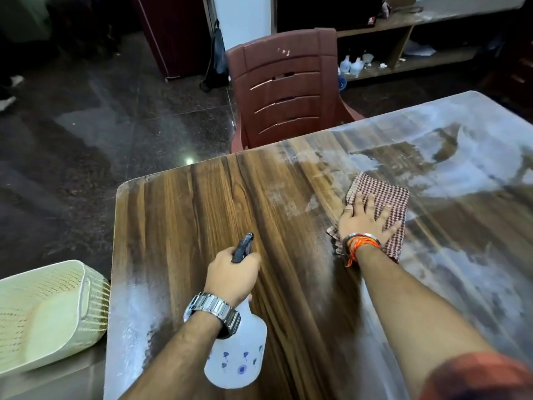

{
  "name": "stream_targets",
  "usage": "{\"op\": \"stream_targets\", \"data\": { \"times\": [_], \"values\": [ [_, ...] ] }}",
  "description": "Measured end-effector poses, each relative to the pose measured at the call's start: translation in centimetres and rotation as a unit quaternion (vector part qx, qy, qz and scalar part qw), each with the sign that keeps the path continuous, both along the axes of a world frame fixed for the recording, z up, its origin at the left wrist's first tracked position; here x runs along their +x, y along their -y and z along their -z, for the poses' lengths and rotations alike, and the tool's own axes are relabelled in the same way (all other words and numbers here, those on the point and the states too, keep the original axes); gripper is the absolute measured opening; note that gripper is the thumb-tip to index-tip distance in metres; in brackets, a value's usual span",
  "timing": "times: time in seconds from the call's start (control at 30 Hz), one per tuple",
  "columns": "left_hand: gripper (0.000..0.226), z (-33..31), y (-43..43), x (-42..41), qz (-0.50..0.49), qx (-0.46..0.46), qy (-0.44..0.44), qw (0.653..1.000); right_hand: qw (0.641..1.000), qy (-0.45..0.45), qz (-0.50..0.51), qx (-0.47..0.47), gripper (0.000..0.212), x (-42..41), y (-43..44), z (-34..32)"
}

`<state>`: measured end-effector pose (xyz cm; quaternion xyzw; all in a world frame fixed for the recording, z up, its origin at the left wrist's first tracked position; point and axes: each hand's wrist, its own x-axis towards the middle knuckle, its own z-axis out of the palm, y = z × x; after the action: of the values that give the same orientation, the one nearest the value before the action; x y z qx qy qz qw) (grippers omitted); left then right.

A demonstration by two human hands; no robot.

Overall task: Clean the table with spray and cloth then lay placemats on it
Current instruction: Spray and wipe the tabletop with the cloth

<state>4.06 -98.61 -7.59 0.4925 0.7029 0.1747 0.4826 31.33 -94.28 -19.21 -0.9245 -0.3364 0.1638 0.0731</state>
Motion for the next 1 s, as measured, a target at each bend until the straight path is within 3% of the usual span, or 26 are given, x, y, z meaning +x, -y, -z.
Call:
{"op": "stream_targets", "data": {
  "times": [0.03,0.1,0.13,0.2,0.27,0.33,0.4,0.43,0.53,0.6,0.63,0.7,0.8,0.87,0.93,1.0],
  "values": [
    [0.012,0.2,-0.4,0.3,-0.003,-0.001,-0.005,1.0,1.0,0.003,-0.015,0.0,0.054,-0.8,-0.6,-0.1],
    [0.012,0.6,-1.0,1.0,-0.004,0.001,-0.009,1.0,0.986,0.03,-0.166,0.014,0.053,-3.3,-1.6,0.0],
    [0.013,0.7,-1.3,1.6,-0.003,0.006,-0.01,1.0,0.958,0.044,-0.28,0.027,0.053,-4.7,-1.9,0.2],
    [0.015,1.0,-2.1,2.7,-0.001,0.017,-0.016,1.0,0.87,0.047,-0.489,0.036,0.057,-6.9,-2.4,0.3],
    [0.016,1.2,-3.0,3.6,0.0,0.023,-0.026,0.999,0.809,0.038,-0.585,0.048,0.055,-7.3,-3.4,0.3],
    [0.014,1.5,-3.8,4.3,-0.01,0.02,-0.015,1.0,0.789,0.036,-0.61,0.062,0.052,-6.2,-5.2,0.3],
    [0.012,1.8,-4.4,4.5,-0.018,0.014,0.003,1.0,0.807,0.049,-0.586,0.059,0.051,-4.4,-8.0,0.5],
    [0.012,1.9,-4.8,4.5,-0.019,0.012,0.007,1.0,0.838,0.055,-0.54,0.056,0.051,-3.3,-9.7,0.6],
    [0.014,2.6,-6.0,4.0,-0.031,0.007,0.02,0.999,0.958,0.039,-0.28,0.039,0.053,-0.8,-14.3,0.8],
    [0.022,2.9,-6.9,3.5,-0.044,0.002,0.032,0.999,0.988,0.004,-0.154,0.022,0.054,-0.6,-16.4,0.7],
    [0.025,3.0,-7.3,3.3,-0.048,-0.003,0.036,0.998,0.99,0.001,-0.139,0.018,0.054,-1.1,-17.3,0.7],
    [0.028,3.1,-8.0,2.9,-0.052,-0.005,0.042,0.998,0.978,0.011,-0.204,0.042,0.053,-3.1,-18.9,0.8],
    [0.033,3.2,-8.6,2.6,-0.054,0.0,0.048,0.997,0.895,0.028,-0.439,0.076,0.05,-7.1,-20.1,0.6],
    [0.034,3.3,-8.9,2.7,-0.048,-0.001,0.045,0.998,0.847,0.032,-0.528,0.059,0.049,-8.5,-20.5,0.5],
    [0.038,3.5,-8.9,2.8,-0.047,-0.006,0.047,0.998,0.862,0.04,-0.503,0.053,0.049,-7.6,-21.5,0.7],
    [0.037,3.6,-8.6,2.7,-0.05,-0.007,0.043,0.998,0.913,0.038,-0.405,0.041,0.052,-5.1,-22.3,1.1]
  ]
}}
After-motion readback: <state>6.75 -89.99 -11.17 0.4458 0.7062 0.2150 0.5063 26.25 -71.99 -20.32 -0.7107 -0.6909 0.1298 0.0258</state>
